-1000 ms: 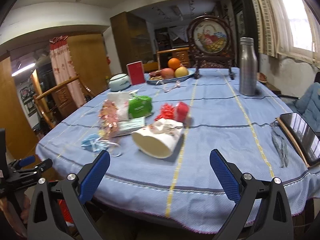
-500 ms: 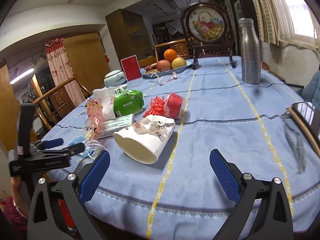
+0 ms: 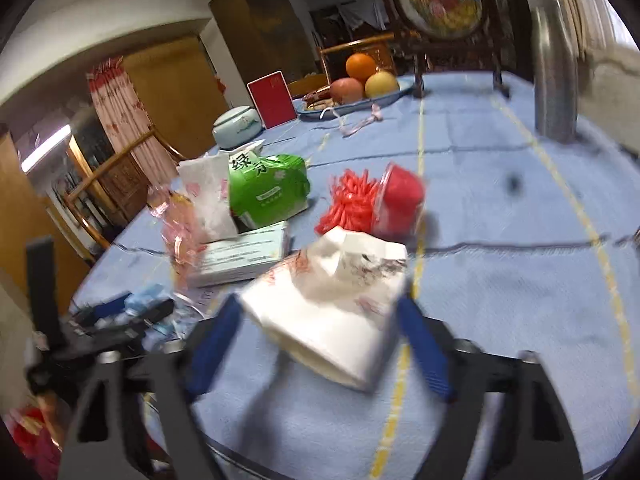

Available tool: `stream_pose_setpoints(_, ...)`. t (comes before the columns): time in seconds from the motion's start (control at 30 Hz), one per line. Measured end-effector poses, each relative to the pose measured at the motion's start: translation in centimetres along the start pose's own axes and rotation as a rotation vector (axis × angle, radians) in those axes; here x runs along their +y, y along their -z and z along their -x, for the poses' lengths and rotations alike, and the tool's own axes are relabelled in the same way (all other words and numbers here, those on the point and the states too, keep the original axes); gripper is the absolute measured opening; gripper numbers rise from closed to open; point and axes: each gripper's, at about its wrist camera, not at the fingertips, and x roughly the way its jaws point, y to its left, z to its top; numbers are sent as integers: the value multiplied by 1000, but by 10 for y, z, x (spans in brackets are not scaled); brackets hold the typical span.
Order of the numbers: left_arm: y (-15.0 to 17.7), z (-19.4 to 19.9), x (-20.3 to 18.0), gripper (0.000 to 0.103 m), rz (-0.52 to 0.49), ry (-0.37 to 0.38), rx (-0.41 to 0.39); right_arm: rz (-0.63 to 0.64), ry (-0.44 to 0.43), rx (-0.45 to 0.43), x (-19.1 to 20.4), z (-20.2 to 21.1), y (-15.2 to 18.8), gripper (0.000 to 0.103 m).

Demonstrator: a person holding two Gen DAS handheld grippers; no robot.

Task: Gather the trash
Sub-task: 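Grasp the white paper cup with the right tool while the left tool grasps the blue mask, then carry the cup and mask to the red wastebasket and open both tools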

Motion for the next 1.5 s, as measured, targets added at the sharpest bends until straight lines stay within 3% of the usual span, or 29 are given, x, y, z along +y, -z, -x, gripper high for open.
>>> stream_pose_setpoints(0.03, 0, 4, 2, 62, 6, 31, -6, 1, -5, -10, -1, 3, 0, 46)
stream_pose_setpoints(0.07, 0, 8, 3, 60, 14, 46, -13, -6, -14, -2, -4, 7, 0, 27)
stream_pose_setpoints(0.1, 1, 13, 5, 60, 24, 57, -23, -15, -34, 0, -6, 9, -1, 22)
stream_pose_setpoints(0.17, 1, 25, 10, 60, 45, 79, -50, -30, -67, -9, -9, 15, -2, 22)
stream_pose_setpoints(0.23, -1, 44, 17, 59, 58, 83, -93, -3, -44, -16, -5, 18, -4, 22)
stream_pose_setpoints(0.33, -3, 67, 30, 59, 77, 69, -136, 3, -42, -45, -3, 27, -3, 11)
stream_pose_setpoints(0.43, -2, 93, 51, 59, 101, 47, -172, 20, -52, -85, 3, 41, -5, 9)
stream_pose_setpoints(0.5, 2, 107, 70, 59, 123, 6, -185, 85, 1, -71, 13, 42, -7, 18)
stream_pose_setpoints(0.53, 4, 111, 76, 59, 130, -8, -187, 108, 14, -71, 17, 41, -6, 32)
stream_pose_setpoints(0.57, 8, 116, 83, 59, 139, -24, -189, 127, 30, -69, 21, 40, -4, 75)
stream_pose_setpoints(0.6, 13, 122, 92, 59, 153, -43, -193, 143, 57, -70, 25, 38, -2, 93)
stream_pose_setpoints(0.63, 17, 125, 99, 59, 165, -53, -196, 159, 80, -80, 30, 36, 0, 93)
stream_pose_setpoints(0.67, 22, 129, 107, 59, 180, -61, -197, 200, 125, -85, 38, 31, 2, 91)
stream_pose_setpoints(0.73, 35, 138, 127, 59, 220, -74, -193, 252, 211, -75, 45, 17, 3, 77)
stream_pose_setpoints(0.77, 42, 141, 137, 59, 236, -84, -188, 266, 271, -52, 44, 6, 0, 64)
stream_pose_setpoints(0.8, 48, 144, 144, 59, 245, -97, -183, 258, 297, -28, 39, -3, -1, 41)
stream_pose_setpoints(0.83, 55, 146, 152, 59, 254, -117, -175, 226, 286, -6, 31, -9, -2, 25)
stream_pose_setpoints(0.87, 66, 148, 165, 59, 266, -150, -159, 190, 264, 6, 24, -10, -3, 4)
stream_pose_setpoints(0.97, 93, 148, 194, 59, 290, -220, -108, 98, 158, -50, 12, 8, -7, 3)
stream_pose_setpoints(1.07, 127, 137, 232, 59, 344, -285, -18, 112, 84, -124, 27, 35, -15, 3)
stream_pose_setpoints(1.2, 161, 119, 263, 61, 413, -306, 62, 122, -55, -165, 56, 59, -25, 3)
stream_pose_setpoints(1.27, 175, 107, 277, 63, 441, -299, 112, 153, -139, -149, 81, 61, -27, 3)
stream_pose_setpoints(1.37, 186, 95, 286, 79, 454, -353, 160, 226, -272, -87, 128, 56, -22, 3)
stream_pose_setpoints(1.5, 186, 107, 295, 96, 455, -451, 115, 311, -434, 37, 195, 37, -4, 3)
